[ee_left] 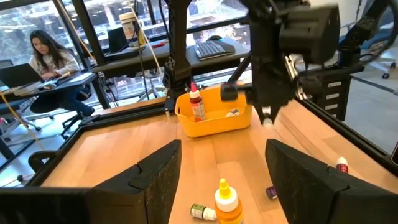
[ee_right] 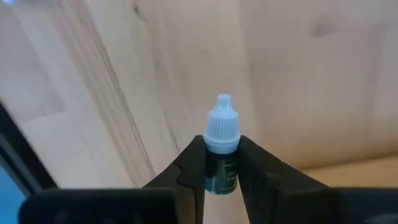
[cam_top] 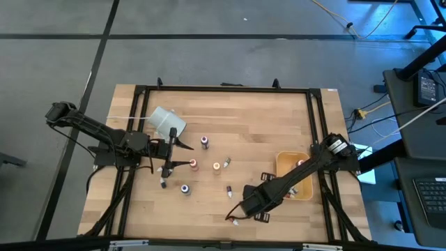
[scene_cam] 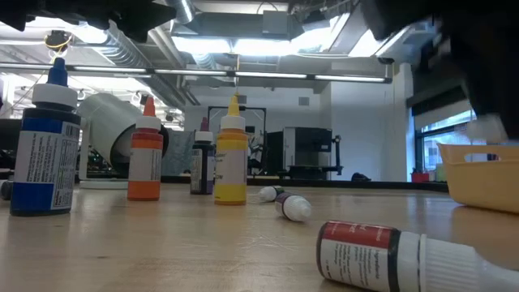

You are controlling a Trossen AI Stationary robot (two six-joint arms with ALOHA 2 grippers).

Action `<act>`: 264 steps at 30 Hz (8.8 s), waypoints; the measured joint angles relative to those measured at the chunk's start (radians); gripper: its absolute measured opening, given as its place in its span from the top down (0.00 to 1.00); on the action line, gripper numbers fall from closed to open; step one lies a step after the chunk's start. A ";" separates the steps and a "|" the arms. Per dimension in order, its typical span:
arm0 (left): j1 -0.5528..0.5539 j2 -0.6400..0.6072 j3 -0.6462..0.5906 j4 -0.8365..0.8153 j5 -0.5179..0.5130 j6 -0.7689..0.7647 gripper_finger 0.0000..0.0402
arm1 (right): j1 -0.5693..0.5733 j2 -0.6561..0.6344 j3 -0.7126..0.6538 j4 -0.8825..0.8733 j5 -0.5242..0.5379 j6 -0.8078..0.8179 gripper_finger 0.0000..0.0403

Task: Pick & Place food coloring
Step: Put the small dark green food coloring bottle into the yellow bin, then put the large purple food coloring bottle into the yellow bin

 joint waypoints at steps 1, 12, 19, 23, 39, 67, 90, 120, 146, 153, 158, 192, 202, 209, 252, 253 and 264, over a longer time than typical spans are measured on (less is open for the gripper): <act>0.000 0.000 0.000 -0.001 0.000 0.000 0.43 | 0.007 -0.006 0.017 -0.034 0.016 0.003 0.80; 0.000 0.000 0.000 -0.006 0.000 0.003 0.43 | 0.110 -0.193 -0.034 -0.278 0.153 0.247 0.80; 0.000 0.000 0.000 0.001 0.000 0.003 0.43 | 0.145 -0.396 -0.318 -0.118 0.123 0.437 0.80; 0.000 0.000 0.000 0.001 0.000 0.003 0.44 | 0.149 -0.497 -0.487 0.024 0.096 0.487 0.80; 0.000 0.000 0.000 0.000 0.001 0.002 0.44 | 0.148 -0.557 -0.795 0.399 0.015 0.505 0.79; 0.000 0.000 0.000 0.000 0.002 0.003 0.43 | 0.128 -0.557 -0.754 0.389 -0.083 0.514 0.60; 0.000 0.000 0.000 0.000 0.002 0.003 0.43 | -0.091 -0.557 -0.468 0.350 0.035 0.140 0.60; 0.000 0.000 0.000 0.000 0.002 0.003 0.43 | -0.332 -0.578 -0.705 0.977 0.101 -0.759 0.60; 0.000 0.000 0.000 0.009 0.002 -0.118 0.43 | -0.344 -0.729 -0.902 1.326 0.049 -0.828 0.60; 0.000 0.000 0.000 0.016 0.002 -0.121 0.43 | -0.344 -0.728 -0.902 1.326 0.049 -0.828 0.60; 0.000 0.000 0.000 0.016 0.002 -0.121 0.43 | -0.344 -0.728 -0.902 1.326 0.049 -0.827 0.60; 0.259 0.268 0.142 -0.052 -0.094 -0.277 0.43 | -0.345 -0.728 -0.901 1.327 0.054 -0.850 0.60; 0.348 0.453 0.299 -0.266 0.011 -0.248 0.44 | -0.345 -0.728 -0.901 1.320 0.053 -0.849 0.60; 0.368 0.513 0.311 -0.321 0.031 -0.269 0.45 | -0.345 -0.728 -0.901 1.318 0.053 -0.850 0.60; 0.367 0.556 0.444 -0.433 -0.003 -0.319 0.70 | -0.332 -0.844 -0.900 1.280 0.033 -0.798 0.60; 0.367 0.558 0.470 -0.433 0.018 -0.315 0.70 | -0.325 -0.873 -0.900 1.259 0.032 -0.793 0.60; 0.325 0.851 0.824 -0.417 0.123 -0.210 0.70 | -0.223 -1.083 -0.901 1.060 0.032 -0.694 0.60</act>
